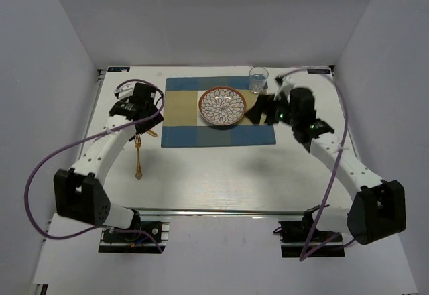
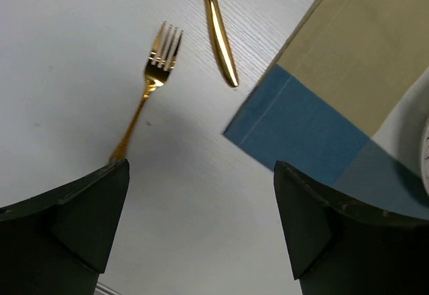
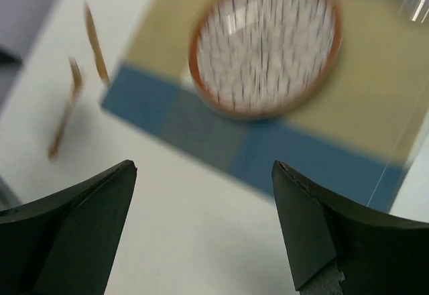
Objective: Set the dinner table for one person
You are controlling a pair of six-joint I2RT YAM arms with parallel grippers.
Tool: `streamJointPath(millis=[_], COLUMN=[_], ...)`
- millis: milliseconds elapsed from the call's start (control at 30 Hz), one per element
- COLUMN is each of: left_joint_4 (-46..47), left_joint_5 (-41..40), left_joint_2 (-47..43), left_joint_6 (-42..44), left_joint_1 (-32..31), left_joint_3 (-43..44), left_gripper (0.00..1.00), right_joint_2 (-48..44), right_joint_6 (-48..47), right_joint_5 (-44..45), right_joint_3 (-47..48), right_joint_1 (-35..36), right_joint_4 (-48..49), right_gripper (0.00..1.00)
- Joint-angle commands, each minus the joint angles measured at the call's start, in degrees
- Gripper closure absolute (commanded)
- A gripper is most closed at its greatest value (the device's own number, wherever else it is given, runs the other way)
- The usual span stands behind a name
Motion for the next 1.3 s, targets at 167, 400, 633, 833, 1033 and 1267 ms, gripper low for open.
streamJointPath(millis=[167,400,633,833,1033,1267], left_joint_4=[-5.95,-2.36,2.83,4.15,5.47,4.59], left_joint_5=[5.93,11.02,13.14,14.1,16.12,16.12], left_joint_2=[19.94,31.8,36.13,39.11,40.96,44.12], left_joint_6=[-16.23,-17.38,-13.69,-10.62,-8.59,-7.98], left_joint_1=[3.86,7.72,10.72,13.62,15.47,15.47], left_joint_3=[15.06,18.68,18.41,20.96,21.67,21.93], left_gripper=[0.02,0.02,0.07,0.14,0.2,0.27], right_joint_2=[-13.24,-27.2,-32.15,-32.68,-33.03,-32.94], right_joint_6=[4.97,4.8,3.57,3.92,3.92,4.36], right_joint_5=[-8.02,-7.85,-7.67,-8.46,-8.02,-7.76], right_joint_3=[-20.22,-26.56,-25.87,-24.64,-23.76,-23.23], right_joint_1=[2.55,3.35,3.43,3.43,3.43,3.43], right_joint_4=[-1.31,-7.54,-11.94,-12.12,-12.65,-12.48], right_gripper=[0.16,0.17,0.17,0.18,0.18,0.2])
